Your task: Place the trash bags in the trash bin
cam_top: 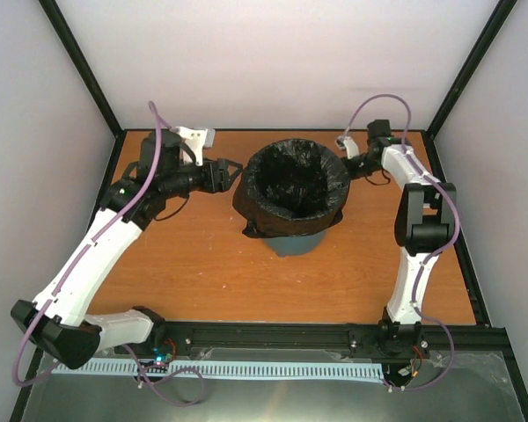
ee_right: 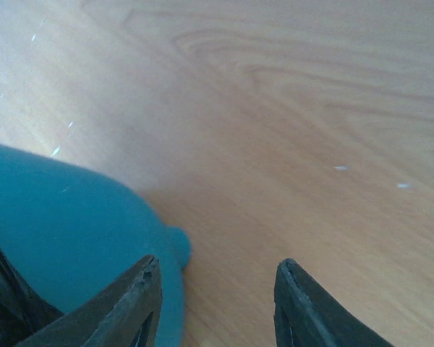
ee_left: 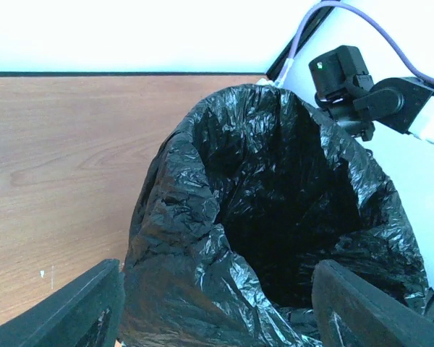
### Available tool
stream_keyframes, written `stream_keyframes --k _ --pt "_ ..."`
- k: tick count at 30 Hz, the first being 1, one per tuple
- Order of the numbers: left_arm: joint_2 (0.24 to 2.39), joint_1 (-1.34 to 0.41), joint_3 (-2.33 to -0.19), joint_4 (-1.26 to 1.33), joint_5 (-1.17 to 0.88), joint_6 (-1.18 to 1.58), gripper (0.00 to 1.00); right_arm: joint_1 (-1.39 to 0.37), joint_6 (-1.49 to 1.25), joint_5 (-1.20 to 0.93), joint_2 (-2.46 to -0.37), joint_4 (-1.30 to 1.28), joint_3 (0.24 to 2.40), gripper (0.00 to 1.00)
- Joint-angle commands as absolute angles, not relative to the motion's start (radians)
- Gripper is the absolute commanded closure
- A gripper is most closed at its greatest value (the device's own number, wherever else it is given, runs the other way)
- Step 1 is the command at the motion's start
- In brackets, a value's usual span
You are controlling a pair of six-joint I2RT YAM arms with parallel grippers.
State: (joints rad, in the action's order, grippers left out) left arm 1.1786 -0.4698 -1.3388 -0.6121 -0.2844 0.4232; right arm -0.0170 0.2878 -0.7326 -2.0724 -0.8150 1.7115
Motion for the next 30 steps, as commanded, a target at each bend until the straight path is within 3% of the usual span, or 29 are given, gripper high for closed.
stream_keyframes --k 1,12,21,30 --pt "1.246 -0.477 -1.478 -0.786 -0.329 0.277 0.28 -0.097 0.35 -0.789 -2.052 -0.789 1.631 0.56" --pt "1.278 -0.513 -1.564 -0.936 -0.472 0.168 0.35 -0.287 0.433 -0.676 -1.824 -0.732 1.293 0.58" --pt "1.375 -0.674 -1.579 -1.026 -0.416 0.118 0.41 -0.123 0.361 -0.641 -1.711 -0.802 1.322 0.54" --pt "1.569 -0.719 -1.593 -1.04 -0.27 0.091 0.43 -0.086 0.262 -0.652 -1.349 -0.778 1.153 0.51"
